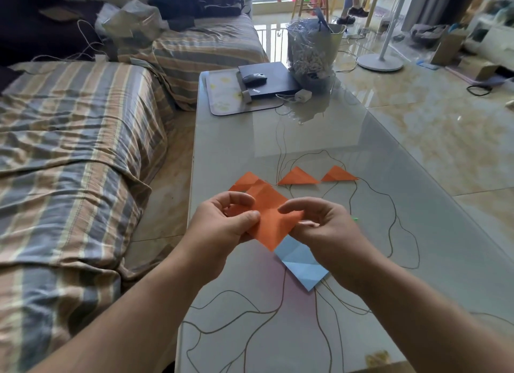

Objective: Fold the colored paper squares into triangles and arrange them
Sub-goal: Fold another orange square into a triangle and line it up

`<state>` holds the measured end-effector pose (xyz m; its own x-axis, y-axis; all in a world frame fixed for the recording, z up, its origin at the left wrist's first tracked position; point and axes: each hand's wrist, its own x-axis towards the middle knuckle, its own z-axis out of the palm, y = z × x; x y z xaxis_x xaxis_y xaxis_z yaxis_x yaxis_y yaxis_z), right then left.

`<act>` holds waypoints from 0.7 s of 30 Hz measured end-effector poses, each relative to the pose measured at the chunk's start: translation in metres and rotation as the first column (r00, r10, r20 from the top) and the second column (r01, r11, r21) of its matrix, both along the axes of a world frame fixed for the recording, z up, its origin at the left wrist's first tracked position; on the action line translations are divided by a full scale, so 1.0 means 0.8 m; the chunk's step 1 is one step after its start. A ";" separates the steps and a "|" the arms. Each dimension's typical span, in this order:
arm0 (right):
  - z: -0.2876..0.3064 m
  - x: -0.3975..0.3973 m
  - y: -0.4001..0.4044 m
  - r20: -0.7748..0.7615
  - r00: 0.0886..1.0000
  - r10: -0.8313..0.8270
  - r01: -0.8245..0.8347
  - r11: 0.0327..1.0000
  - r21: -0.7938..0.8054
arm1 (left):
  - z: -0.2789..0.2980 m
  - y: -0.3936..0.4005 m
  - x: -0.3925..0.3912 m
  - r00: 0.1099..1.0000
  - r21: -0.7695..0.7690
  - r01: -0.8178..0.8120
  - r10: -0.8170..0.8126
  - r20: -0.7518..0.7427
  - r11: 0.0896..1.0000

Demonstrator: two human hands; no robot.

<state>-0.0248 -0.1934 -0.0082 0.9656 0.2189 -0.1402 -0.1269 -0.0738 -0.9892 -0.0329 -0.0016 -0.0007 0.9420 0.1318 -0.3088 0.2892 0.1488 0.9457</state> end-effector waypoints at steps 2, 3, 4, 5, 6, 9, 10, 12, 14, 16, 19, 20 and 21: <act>-0.001 0.001 0.000 -0.015 1.000 0.024 -0.025 0.999 -0.036 | 0.001 -0.001 0.000 1.000 -0.045 0.009 -0.010 -0.020 0.999; -0.002 0.001 -0.001 0.013 0.999 0.043 -0.041 0.994 -0.104 | 0.002 -0.001 0.000 0.999 -0.082 0.012 -0.015 -0.037 0.997; -0.005 0.002 -0.001 0.066 0.996 0.063 -0.048 0.976 -0.211 | 0.002 -0.002 -0.001 0.998 -0.115 0.010 -0.017 -0.058 0.993; -0.005 0.003 -0.002 0.123 0.989 0.087 -0.043 0.944 -0.327 | 0.002 -0.002 -0.001 0.997 -0.142 0.002 -0.014 -0.082 0.990; -0.006 0.003 -0.003 0.174 0.978 0.116 -0.031 0.903 -0.430 | 0.001 -0.003 -0.001 0.994 -0.164 -0.012 -0.005 -0.105 0.986; -0.002 0.001 -0.005 0.250 0.956 0.152 0.007 0.840 -0.542 | 0.001 -0.004 0.001 0.989 -0.209 -0.052 0.021 -0.147 0.976; -0.002 0.001 -0.007 0.252 0.955 0.154 0.005 0.845 -0.535 | 0.001 -0.004 0.002 0.988 -0.210 -0.057 0.025 -0.152 0.976; 0.000 0.003 -0.007 0.216 0.966 0.141 -0.022 0.879 -0.476 | 0.001 -0.004 0.002 0.989 -0.204 -0.054 0.024 -0.148 0.978; 0.001 0.002 -0.006 0.164 0.974 0.159 -0.072 0.894 -0.443 | 0.002 -0.005 0.002 0.990 -0.233 -0.050 0.018 -0.137 0.971; 0.000 0.002 -0.006 0.156 0.968 0.198 -0.109 0.887 -0.449 | 0.002 -0.004 0.002 0.990 -0.273 -0.051 0.013 -0.141 0.961; -0.004 0.003 -0.008 0.176 0.964 0.197 -0.111 0.906 -0.409 | 0.004 -0.003 0.001 0.983 -0.344 -0.035 -0.030 -0.183 0.938; -0.005 0.004 -0.009 0.184 0.964 0.191 -0.107 0.915 -0.389 | 0.005 -0.003 0.001 0.979 -0.371 -0.032 -0.046 -0.199 0.928; -0.005 0.005 -0.009 0.185 0.966 0.183 -0.105 0.925 -0.366 | 0.005 -0.002 0.001 0.975 -0.395 -0.031 -0.059 -0.214 0.918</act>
<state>-0.0206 -0.2010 -0.0121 0.9428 0.3320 -0.0294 0.1205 -0.4219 -0.8986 -0.0320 -0.0034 0.0032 0.8467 -0.0558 -0.5292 0.4851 0.4898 0.7244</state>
